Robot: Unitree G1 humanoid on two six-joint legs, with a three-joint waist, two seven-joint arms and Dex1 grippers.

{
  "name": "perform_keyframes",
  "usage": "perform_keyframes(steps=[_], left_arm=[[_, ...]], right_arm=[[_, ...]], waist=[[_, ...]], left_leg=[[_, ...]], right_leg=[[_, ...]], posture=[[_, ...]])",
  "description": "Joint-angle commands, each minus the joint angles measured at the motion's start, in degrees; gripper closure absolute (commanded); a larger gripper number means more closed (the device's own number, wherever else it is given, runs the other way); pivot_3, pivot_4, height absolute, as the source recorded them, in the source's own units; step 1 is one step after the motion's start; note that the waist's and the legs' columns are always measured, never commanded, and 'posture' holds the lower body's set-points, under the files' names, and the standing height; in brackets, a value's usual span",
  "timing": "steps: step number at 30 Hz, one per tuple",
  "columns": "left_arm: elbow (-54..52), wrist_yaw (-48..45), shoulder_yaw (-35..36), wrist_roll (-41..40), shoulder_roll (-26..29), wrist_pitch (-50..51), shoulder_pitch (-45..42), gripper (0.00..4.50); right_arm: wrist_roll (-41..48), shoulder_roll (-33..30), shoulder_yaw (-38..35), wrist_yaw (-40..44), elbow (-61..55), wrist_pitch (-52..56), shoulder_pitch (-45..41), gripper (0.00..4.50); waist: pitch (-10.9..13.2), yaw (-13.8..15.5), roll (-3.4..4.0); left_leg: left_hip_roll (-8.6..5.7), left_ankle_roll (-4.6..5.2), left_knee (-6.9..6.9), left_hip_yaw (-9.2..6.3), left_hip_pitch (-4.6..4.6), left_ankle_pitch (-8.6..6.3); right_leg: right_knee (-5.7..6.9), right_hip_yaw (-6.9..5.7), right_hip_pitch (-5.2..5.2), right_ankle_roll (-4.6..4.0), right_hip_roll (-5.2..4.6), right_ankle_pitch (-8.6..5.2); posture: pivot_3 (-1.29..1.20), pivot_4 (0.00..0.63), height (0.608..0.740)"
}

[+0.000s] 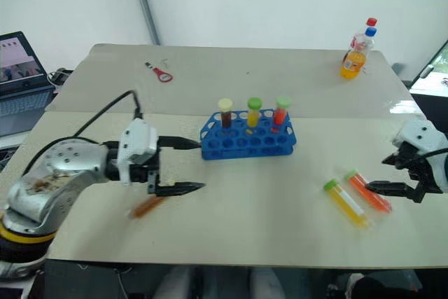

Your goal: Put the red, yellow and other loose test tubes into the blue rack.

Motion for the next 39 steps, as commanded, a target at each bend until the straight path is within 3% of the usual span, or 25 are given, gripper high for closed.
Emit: perform_keyframes(steps=[1, 6, 9, 23, 33, 34, 39], left_arm=[[1.56, -1.66, -4.25, 1.47, -4.00, -3.32, -4.12, 0.01], [4.74, -3.21, -9.28, 4.89, -9.77, -7.95, -7.93, 0.01], [5.55, -3.24, -10.83, 5.95, -12.24, -9.24, -9.23, 0.01], [7.23, -1.61, -11.63, 7.77, -17.43, -9.25, -11.50, 0.01], [8.45, -2.27, -11.64, 8.82, -18.13, -10.40, -11.73, 0.00], [8.52, -2.31, -11.45, 8.82, -17.99, -10.44, -11.54, 0.00], [7.64, -2.36, -7.28, 6.15, -14.80, -7.51, -8.43, 0.00]], right_arm=[[-3.39, 1.00, 8.78, -0.51, 2.40, 6.14, -8.96, 0.05], [-9.79, 5.02, 20.58, 0.99, 10.95, 8.29, -19.89, 0.05], [-12.49, 6.51, 24.05, 1.63, 15.63, 7.76, -23.24, 0.05], [-16.51, 11.21, 26.72, 3.12, 27.41, 5.72, -25.16, 0.05], [-16.55, 12.30, 25.95, 3.57, 29.22, 6.11, -25.47, 3.30], [-16.36, 12.18, 25.57, 3.57, 29.10, 6.13, -25.54, 3.50], [-12.87, 10.82, 19.10, 2.82, 21.98, 5.38, -27.29, 3.51]], waist=[[0.00, 0.03, 0.00], [0.00, 0.13, 0.00], [0.00, 0.29, 0.01], [-0.02, 0.13, 0.03], [-0.02, 0.16, 0.03], [-0.02, 0.17, 0.03], [-0.03, -0.04, 0.09]], left_leg=[[0.00, 0.00, 0.00, 0.00, 0.01, 0.00], [-0.01, 0.01, 0.00, -0.03, -0.07, 0.00], [-0.05, 0.01, 0.01, -0.06, -0.13, 0.00], [-0.17, 0.03, 0.07, -0.15, -0.13, 0.00], [-0.18, 0.02, 0.08, -0.20, -0.11, 0.00], [-0.18, 0.02, 0.08, -0.20, -0.11, 0.00], [-0.19, 0.02, 0.08, -0.21, -0.12, 0.00]], right_leg=[[0.00, 0.00, 0.01, 0.00, 0.00, 0.00], [-0.05, -0.01, -0.04, 0.00, 0.01, 0.00], [-0.05, -0.01, -0.07, 0.03, -0.02, -0.02], [0.01, 0.02, -0.06, 0.06, -0.08, -0.03], [0.00, 0.01, -0.01, 0.06, -0.08, -0.03], [0.01, 0.00, -0.01, 0.06, -0.08, -0.03], [0.01, 0.02, -0.04, 0.06, -0.08, -0.03]], posture=[[0.00, 0.150, 0.728], [0.00, 0.150, 0.728], [0.00, 0.150, 0.728], [0.00, 0.150, 0.728], [0.00, 0.150, 0.728], [0.00, 0.150, 0.728], [0.00, 0.150, 0.728]])
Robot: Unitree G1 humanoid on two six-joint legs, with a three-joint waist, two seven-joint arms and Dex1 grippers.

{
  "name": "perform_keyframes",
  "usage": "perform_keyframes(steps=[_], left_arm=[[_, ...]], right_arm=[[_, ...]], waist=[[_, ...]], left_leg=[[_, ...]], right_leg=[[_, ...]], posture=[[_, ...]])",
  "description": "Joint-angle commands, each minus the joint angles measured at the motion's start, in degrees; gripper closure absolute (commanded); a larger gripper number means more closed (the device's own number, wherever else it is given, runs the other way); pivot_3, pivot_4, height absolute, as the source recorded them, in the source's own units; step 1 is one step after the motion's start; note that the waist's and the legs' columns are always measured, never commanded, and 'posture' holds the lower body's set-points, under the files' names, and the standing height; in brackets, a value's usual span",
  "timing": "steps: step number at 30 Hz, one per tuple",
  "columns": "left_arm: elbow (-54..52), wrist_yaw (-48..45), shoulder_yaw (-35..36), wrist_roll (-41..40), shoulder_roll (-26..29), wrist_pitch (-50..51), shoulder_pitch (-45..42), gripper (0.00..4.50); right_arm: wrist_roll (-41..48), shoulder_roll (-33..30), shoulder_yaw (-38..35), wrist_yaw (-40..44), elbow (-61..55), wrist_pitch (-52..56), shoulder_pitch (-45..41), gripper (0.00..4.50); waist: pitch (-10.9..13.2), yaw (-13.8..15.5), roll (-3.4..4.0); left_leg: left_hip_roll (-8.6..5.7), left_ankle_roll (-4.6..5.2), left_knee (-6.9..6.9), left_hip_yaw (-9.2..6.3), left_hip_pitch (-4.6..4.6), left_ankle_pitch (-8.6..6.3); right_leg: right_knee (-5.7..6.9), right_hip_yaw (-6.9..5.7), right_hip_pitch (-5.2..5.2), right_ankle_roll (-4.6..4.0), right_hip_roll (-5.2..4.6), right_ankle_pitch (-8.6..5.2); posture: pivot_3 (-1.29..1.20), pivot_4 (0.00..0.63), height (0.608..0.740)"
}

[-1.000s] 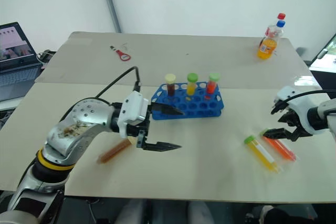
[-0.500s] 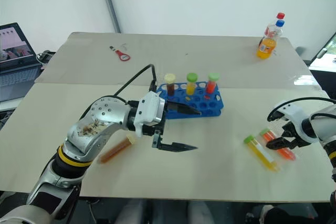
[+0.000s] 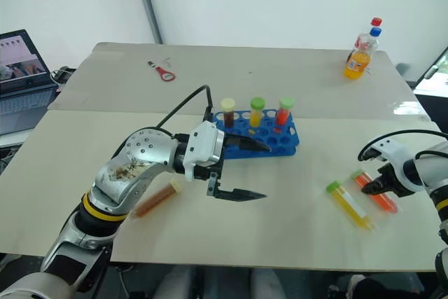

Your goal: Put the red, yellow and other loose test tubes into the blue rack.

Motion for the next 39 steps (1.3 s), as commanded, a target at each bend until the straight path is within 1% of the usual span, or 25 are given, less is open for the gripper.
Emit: perform_keyframes(steps=[1, 4, 6, 8, 11, 13, 15, 16, 18, 22, 26, 32, 39], left_arm=[[-1.26, -0.11, 4.38, -1.77, 3.32, 0.64, 2.21, 0.00], [-0.55, 0.62, 6.87, -1.30, 5.83, -0.60, 4.64, 0.00], [0.37, 2.57, 9.90, -0.99, 7.01, -1.04, 6.50, 0.00], [1.09, 4.83, 12.81, -0.60, 8.03, -0.98, 7.97, 0.00], [1.05, 5.87, 14.02, -0.99, 8.90, -0.18, 8.69, 0.00], [0.73, 6.43, 14.42, -1.60, 9.02, 0.56, 8.83, 0.00], [0.14, 6.75, 14.58, -2.28, 9.04, 1.43, 8.75, 0.00], [-0.75, 7.27, 14.63, -3.19, 8.86, 2.81, 8.53, 0.00], [-2.22, 8.01, 14.77, -5.02, 8.67, 5.64, 8.16, 0.00], [-3.41, 8.33, 14.89, -6.81, 8.81, 8.20, 7.22, 0.00], [-4.30, 8.91, 14.96, -9.05, 8.58, 10.86, 6.24, 0.00], [-4.34, 8.23, 14.22, -8.65, 9.44, 10.39, 6.77, 0.00], [-3.57, 7.55, 13.75, -7.96, 9.73, 9.14, 7.40, 0.00]], right_arm=[[3.75, -1.24, -8.37, -1.41, -8.50, 0.36, -2.72, 3.51], [8.87, 2.86, -16.68, -6.46, -18.96, 5.45, -2.61, 3.51], [12.54, 9.72, -25.09, -13.37, -27.69, 5.84, -0.63, 3.51], [14.13, 18.84, -31.13, -21.94, -35.78, 2.28, 1.67, 3.51], [14.80, 27.89, -34.15, -29.33, -41.61, -3.60, 4.69, 3.51], [15.16, 31.84, -34.56, -32.42, -43.51, -7.77, 6.51, 3.51], [14.87, 35.01, -33.85, -35.57, -45.04, -10.27, 8.28, 3.51], [14.35, 38.18, -33.40, -38.21, -45.38, -13.62, 9.78, 3.51], [12.62, 41.92, -31.67, -41.34, -44.31, -19.95, 12.25, 3.51], [10.94, 44.15, -29.60, -43.50, -40.75, -26.29, 14.41, 3.51], [11.01, 45.75, -28.78, -45.80, -39.36, -29.05, 15.36, 3.51], [10.38, 47.35, -27.63, -48.11, -36.58, -32.59, 16.97, 3.51], [8.71, 47.40, -26.08, -49.73, -32.17, -37.64, 17.38, 3.51]], waist=[[-0.01, -0.47, 0.09], [-0.01, -1.09, 0.17], [-0.01, -1.06, 0.13], [-0.02, -0.95, 0.04], [-0.02, 0.02, 0.04], [-0.02, 1.02, 0.04], [-0.02, 1.48, 0.05], [-0.02, 1.52, 0.04], [-0.04, 1.35, 0.01], [-0.03, 0.89, 0.02], [-0.03, 0.16, 0.02], [-0.03, -0.27, 0.02], [-0.03, -0.24, 0.02]], left_leg=[[0.01, 0.00, 0.00, 0.00, 0.01, 0.00], [0.03, 0.00, -0.06, -0.03, 0.06, 0.00], [0.03, 0.00, -0.09, -0.13, 0.03, 0.00], [0.03, 0.00, -0.11, -0.25, 0.00, 0.00], [-0.04, -0.02, -0.07, -0.43, -0.22, 0.01], [-0.15, -0.06, 0.01, -0.54, -0.40, 0.03], [-0.22, -0.06, 0.08, -0.53, -0.49, 0.03], [-0.22, -0.06, 0.10, -0.54, -0.52, 0.03], [-0.21, -0.06, 0.12, -0.56, -0.51, 0.03], [-0.21, -0.12, 0.11, -0.58, -0.44, 0.07], [-0.21, -0.14, 0.11, -0.59, -0.35, 0.12], [-0.20, -0.13, 0.06, -0.63, -0.33, 0.11], [-0.21, -0.13, 0.06, -0.62, -0.31, 0.11]], right_leg=[[0.01, 0.01, -0.01, 0.00, 0.01, 0.00], [0.05, 0.06, -0.03, 0.00, 0.04, 0.00], [0.04, -0.01, -0.01, 0.00, 0.06, 0.00], [0.03, -0.06, 0.02, 0.00, 0.07, 0.00], [0.08, -0.15, -0.11, 0.00, 0.04, 0.00], [0.08, -0.20, -0.13, 0.05, -0.06, 0.02], [0.04, -0.19, -0.13, 0.12, -0.12, 0.06], [0.05, -0.19, -0.12, 0.16, -0.13, 0.08], [0.03, -0.22, -0.10, 0.17, -0.11, 0.09], [0.08, -0.19, -0.12, 0.16, -0.07, 0.09], [0.09, -0.19, -0.05, 0.16, -0.05, 0.09], [0.08, -0.18, -0.05, 0.16, -0.03, 0.09], [0.07, -0.16, -0.03, 0.16, -0.04, 0.09]], posture=[[0.00, 0.150, 0.728], [0.00, 0.150, 0.728], [0.00, 0.150, 0.728], [0.00, 0.150, 0.728], [0.00, 0.150, 0.728], [0.00, 0.150, 0.728], [0.00, 0.150, 0.728], [0.00, 0.150, 0.728], [0.00, 0.150, 0.728], [0.00, 0.150, 0.728], [0.00, 0.150, 0.728], [0.00, 0.150, 0.728], [0.00, 0.150, 0.728]])
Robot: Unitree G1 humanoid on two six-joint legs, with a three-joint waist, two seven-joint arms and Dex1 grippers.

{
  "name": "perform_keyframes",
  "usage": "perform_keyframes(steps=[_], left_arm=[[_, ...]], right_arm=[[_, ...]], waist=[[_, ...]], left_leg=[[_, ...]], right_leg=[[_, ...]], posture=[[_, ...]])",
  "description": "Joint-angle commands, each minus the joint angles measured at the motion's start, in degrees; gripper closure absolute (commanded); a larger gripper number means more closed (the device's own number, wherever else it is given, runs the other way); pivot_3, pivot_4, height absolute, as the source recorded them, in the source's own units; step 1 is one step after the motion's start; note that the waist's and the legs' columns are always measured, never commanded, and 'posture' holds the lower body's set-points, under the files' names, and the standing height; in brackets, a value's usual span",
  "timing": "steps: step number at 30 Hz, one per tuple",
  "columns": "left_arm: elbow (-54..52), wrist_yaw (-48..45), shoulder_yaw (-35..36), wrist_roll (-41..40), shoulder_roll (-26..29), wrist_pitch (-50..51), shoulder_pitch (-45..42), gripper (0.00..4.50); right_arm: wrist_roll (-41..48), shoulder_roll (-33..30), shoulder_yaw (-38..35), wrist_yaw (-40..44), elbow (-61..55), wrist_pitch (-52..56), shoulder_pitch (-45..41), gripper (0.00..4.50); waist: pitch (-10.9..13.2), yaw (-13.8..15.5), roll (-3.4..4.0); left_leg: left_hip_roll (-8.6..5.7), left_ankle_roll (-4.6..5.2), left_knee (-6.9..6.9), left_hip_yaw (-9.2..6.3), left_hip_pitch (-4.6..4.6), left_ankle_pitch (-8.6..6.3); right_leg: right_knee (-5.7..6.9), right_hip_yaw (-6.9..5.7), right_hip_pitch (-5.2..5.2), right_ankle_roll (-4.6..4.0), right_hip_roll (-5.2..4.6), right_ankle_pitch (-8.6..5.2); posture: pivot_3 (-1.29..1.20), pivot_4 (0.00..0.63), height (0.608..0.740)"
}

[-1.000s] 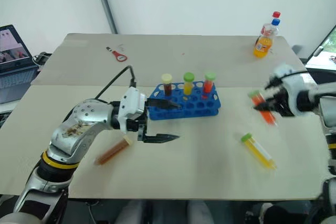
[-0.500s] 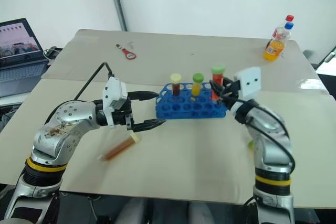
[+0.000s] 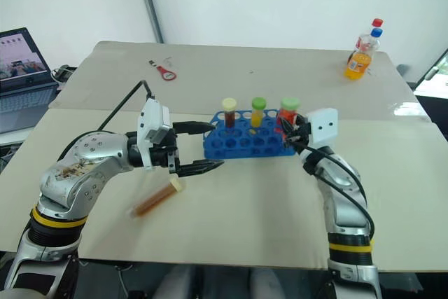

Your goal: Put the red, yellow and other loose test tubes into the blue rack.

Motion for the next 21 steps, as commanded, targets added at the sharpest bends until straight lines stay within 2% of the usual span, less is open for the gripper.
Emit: perform_keyframes(steps=[1, 17, 19, 21], left_arm=[[-0.79, -0.44, 0.33, 0.15, 0.27, -1.64, 0.06, 0.00], [-0.41, 0.87, -0.11, 0.98, -1.69, -2.78, 0.55, 0.00], [-0.44, 1.23, -0.24, 0.97, -2.05, -2.64, 0.42, 0.00], [-0.21, 1.73, -0.30, 1.11, -2.58, -2.70, 0.26, 0.00]], right_arm=[[-0.38, -0.05, 0.25, -0.86, 0.45, -2.79, -0.35, 3.51], [1.99, 4.48, -0.48, -5.93, 2.10, -5.71, 1.20, 3.51], [2.64, 4.31, -1.06, -5.70, 1.81, -5.87, 1.79, 2.50], [2.75, 3.60, -1.09, -5.48, 1.10, -5.10, 2.32, 1.95]], waist=[[0.00, -0.01, 0.00], [0.00, -0.20, 0.00], [0.00, -0.11, 0.00], [0.00, -0.01, 0.00]], left_leg=[[0.00, 0.00, 0.00, 0.00, 0.00, 0.00], [0.01, 0.00, 0.00, 0.00, 0.02, 0.00], [0.01, 0.00, -0.01, 0.00, 0.01, 0.00], [0.00, 0.00, -0.01, -0.01, 0.00, 0.00]], right_leg=[[0.00, 0.00, 0.00, 0.00, 0.00, 0.00], [0.01, 0.02, 0.01, 0.00, 0.01, 0.00], [0.00, 0.02, 0.01, 0.00, 0.00, 0.00], [-0.01, 0.01, 0.01, 0.00, 0.00, 0.00]], posture=[[0.00, 0.150, 0.728], [0.00, 0.150, 0.728], [0.00, 0.150, 0.728], [0.00, 0.150, 0.728]])
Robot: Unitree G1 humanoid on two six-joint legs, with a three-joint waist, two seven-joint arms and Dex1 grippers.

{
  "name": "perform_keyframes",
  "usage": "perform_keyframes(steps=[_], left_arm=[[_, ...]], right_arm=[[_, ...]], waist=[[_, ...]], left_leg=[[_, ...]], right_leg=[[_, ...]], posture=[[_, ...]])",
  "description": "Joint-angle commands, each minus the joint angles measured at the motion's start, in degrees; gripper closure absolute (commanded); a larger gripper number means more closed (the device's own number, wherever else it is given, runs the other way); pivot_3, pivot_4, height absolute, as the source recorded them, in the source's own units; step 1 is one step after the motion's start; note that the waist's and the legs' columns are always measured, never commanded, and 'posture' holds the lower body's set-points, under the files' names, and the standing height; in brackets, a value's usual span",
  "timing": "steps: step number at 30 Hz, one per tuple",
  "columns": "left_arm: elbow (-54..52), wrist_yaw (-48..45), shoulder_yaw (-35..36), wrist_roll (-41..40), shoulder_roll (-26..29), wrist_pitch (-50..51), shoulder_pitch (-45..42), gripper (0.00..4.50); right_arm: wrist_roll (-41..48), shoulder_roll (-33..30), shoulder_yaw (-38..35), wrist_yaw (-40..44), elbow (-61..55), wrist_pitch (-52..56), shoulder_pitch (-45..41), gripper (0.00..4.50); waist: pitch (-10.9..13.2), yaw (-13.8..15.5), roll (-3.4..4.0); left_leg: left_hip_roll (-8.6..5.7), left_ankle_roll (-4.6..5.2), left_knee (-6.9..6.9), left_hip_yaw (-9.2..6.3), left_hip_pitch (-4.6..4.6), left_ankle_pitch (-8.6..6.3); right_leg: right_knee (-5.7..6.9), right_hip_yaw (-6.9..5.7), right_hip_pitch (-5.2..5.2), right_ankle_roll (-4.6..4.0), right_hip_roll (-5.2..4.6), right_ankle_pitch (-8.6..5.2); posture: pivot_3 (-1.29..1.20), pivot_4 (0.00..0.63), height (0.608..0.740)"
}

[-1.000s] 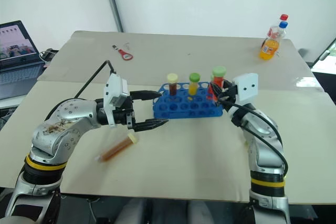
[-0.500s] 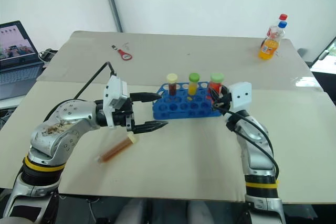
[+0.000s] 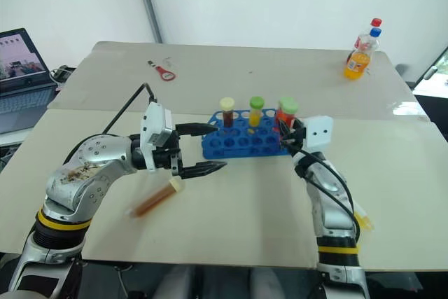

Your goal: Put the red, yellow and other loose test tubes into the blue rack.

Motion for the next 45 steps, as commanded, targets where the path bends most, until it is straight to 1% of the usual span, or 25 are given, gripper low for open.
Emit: perform_keyframes(steps=[1, 4, 8, 12, 14, 16, 18, 20, 22, 27, 32, 35, 38, 43, 44, 45], left_arm=[[-0.14, 1.04, 0.16, 0.14, -0.87, -0.93, -0.85, 0.00], [-0.08, 1.80, -0.11, 0.65, -1.50, -1.34, -0.87, 0.00], [-0.62, 1.88, -0.62, 1.17, -1.74, -1.62, -0.65, 0.00], [-0.76, -1.07, -2.70, 3.71, 0.36, -4.43, -0.10, 0.00], [-0.81, -3.35, -4.34, 5.44, 1.84, -6.90, 0.53, 0.00], [-1.00, -5.51, -5.97, 6.35, 2.68, -8.98, 1.28, 0.00], [-1.27, -6.68, -7.22, 6.72, 2.61, -10.21, 1.52, 0.00], [-1.76, -7.84, -8.46, 6.36, 1.99, -10.79, 1.45, 0.00], [-1.87, -9.03, -9.23, 5.31, 1.13, -10.84, 1.22, 0.00], [-0.82, -12.96, -11.29, 5.81, 0.62, -12.57, 0.16, 0.00], [0.78, -13.73, -12.52, 6.87, -0.90, -14.32, -0.93, 0.00], [1.32, -13.53, -12.75, 7.36, -1.56, -14.76, -1.19, 0.00], [1.70, -13.69, -12.69, 7.68, -1.68, -15.07, -1.13, 0.00], [1.83, -14.16, -12.12, 7.92, -0.81, -14.95, -0.83, 0.00], [1.87, -14.02, -11.94, 8.01, -0.71, -14.94, -0.77, 0.00], [1.90, -13.96, -11.80, 8.06, -0.57, -14.99, -0.68, 0.00]], right_arm=[[0.85, -1.43, -1.32, 0.00, -2.79, 0.15, 0.62, 1.53], [1.63, -3.78, -1.94, 0.15, -6.60, 4.90, 2.08, 0.56], [4.59, -12.06, -4.61, 3.42, -16.96, 16.22, 6.73, 0.56], [10.30, -26.52, -9.93, 10.81, -26.96, 31.95, 12.71, 0.56], [12.03, -33.00, -11.55, 13.83, -28.78, 37.88, 14.51, 0.56], [12.89, -41.34, -11.96, 17.34, -28.76, 45.82, 16.40, 0.56], [13.80, -47.54, -11.47, 19.96, -27.82, 51.60, 17.64, 0.56], [14.29, -52.18, -10.08, 22.85, -26.23, 54.37, 18.82, 0.56], [14.40, -54.40, -8.25, 24.31, -24.53, 55.78, 18.85, 0.56], [15.46, -55.72, -3.41, 26.46, -20.95, 58.84, 15.04, 0.56], [11.78, -56.10, 4.07, 26.43, -17.24, 56.23, 12.25, 0.56], [11.16, -56.13, 6.86, 27.16, -15.63, 56.25, 10.27, 0.56], [11.07, -56.60, 8.59, 28.45, -14.91, 56.33, 9.33, 1.35], [11.11, -56.35, 10.21, 29.67, -15.09, 56.71, 7.28, 3.11], [11.06, -56.41, 10.46, 29.86, -15.32, 56.72, 6.97, 3.40], [11.00, -56.45, 10.59, 29.94, -15.45, 56.73, 6.79, 3.55]], waist=[[0.00, 0.01, 0.00], [0.00, 0.03, 0.00], [0.01, 0.31, 0.01], [0.02, 0.38, 0.02], [0.03, 0.24, 0.00], [0.03, 0.07, 0.02], [0.04, 0.03, -0.03], [0.05, 0.16, -0.05], [0.05, 0.20, -0.06], [0.05, 0.21, -0.07], [0.05, 0.33, -0.07], [0.05, 0.30, -0.07], [0.05, 0.30, -0.07], [0.05, 0.32, -0.07], [0.05, 0.30, -0.07], [0.05, 0.30, -0.07]], left_leg=[[-0.01, 0.00, 0.00, 0.01, 0.00, 0.00], [-0.01, 0.00, 0.00, 0.01, 0.00, 0.00], [-0.01, 0.01, -0.01, -0.01, -0.03, 0.00], [-0.04, 0.01, -0.01, 0.00, -0.05, -0.01], [-0.04, 0.02, -0.01, 0.00, 0.00, -0.01], [-0.04, 0.02, -0.02, 0.02, 0.06, 0.00], [-0.09, 0.09, -0.10, 0.05, 0.10, 0.04], [-0.08, 0.11, -0.09, 0.04, 0.08, 0.05], [-0.09, 0.11, -0.08, 0.05, 0.06, 0.05], [-0.09, 0.11, -0.07, 0.05, 0.03, 0.05], [-0.09, 0.11, -0.06, 0.05, 0.02, 0.05], [-0.10, 0.11, -0.06, 0.05, 0.01, 0.05], [-0.09, 0.11, -0.06, 0.03, 0.01, 0.05], [-0.09, 0.11, -0.05, 0.04, 0.01, 0.05], [-0.09, 0.11, -0.05, 0.03, 0.01, 0.05], [-0.08, 0.11, -0.04, 0.03, 0.01, 0.05]], right_leg=[[0.00, 0.00, 0.00, 0.00, -0.01, 0.00], [0.00, 0.01, 0.00, 0.00, -0.01, 0.00], [-0.02, 0.00, 0.00, 0.00, -0.01, 0.00], [-0.09, 0.01, 0.03, 0.03, -0.02, -0.02], [-0.12, 0.05, 0.09, 0.03, 0.01, -0.02], [-0.12, 0.11, 0.11, 0.03, 0.04, -0.03], [-0.14, 0.22, 0.15, 0.05, 0.04, -0.05], [-0.16, 0.23, 0.14, 0.05, 0.07, -0.05], [-0.17, 0.25, 0.14, 0.06, 0.06, -0.06], [-0.19, 0.25, 0.12, 0.08, 0.06, -0.07], [-0.19, 0.25, 0.11, 0.09, 0.06, -0.07], [-0.20, 0.27, 0.10, 0.10, 0.05, -0.08], [-0.19, 0.26, 0.10, 0.09, 0.06, -0.07], [-0.18, 0.26, 0.11, 0.10, 0.06, -0.07], [-0.18, 0.26, 0.11, 0.10, 0.06, -0.07], [-0.18, 0.26, 0.11, 0.10, 0.06, -0.07]], posture=[[0.00, 0.150, 0.728], [0.00, 0.150, 0.728], [0.00, 0.150, 0.728], [0.00, 0.150, 0.728], [0.00, 0.150, 0.728], [0.00, 0.150, 0.728], [0.00, 0.150, 0.728], [0.00, 0.150, 0.728], [0.00, 0.150, 0.728], [0.00, 0.150, 0.728], [0.00, 0.150, 0.728], [0.00, 0.150, 0.728], [0.00, 0.150, 0.728], [0.00, 0.150, 0.728], [0.00, 0.150, 0.728], [0.00, 0.150, 0.728]])
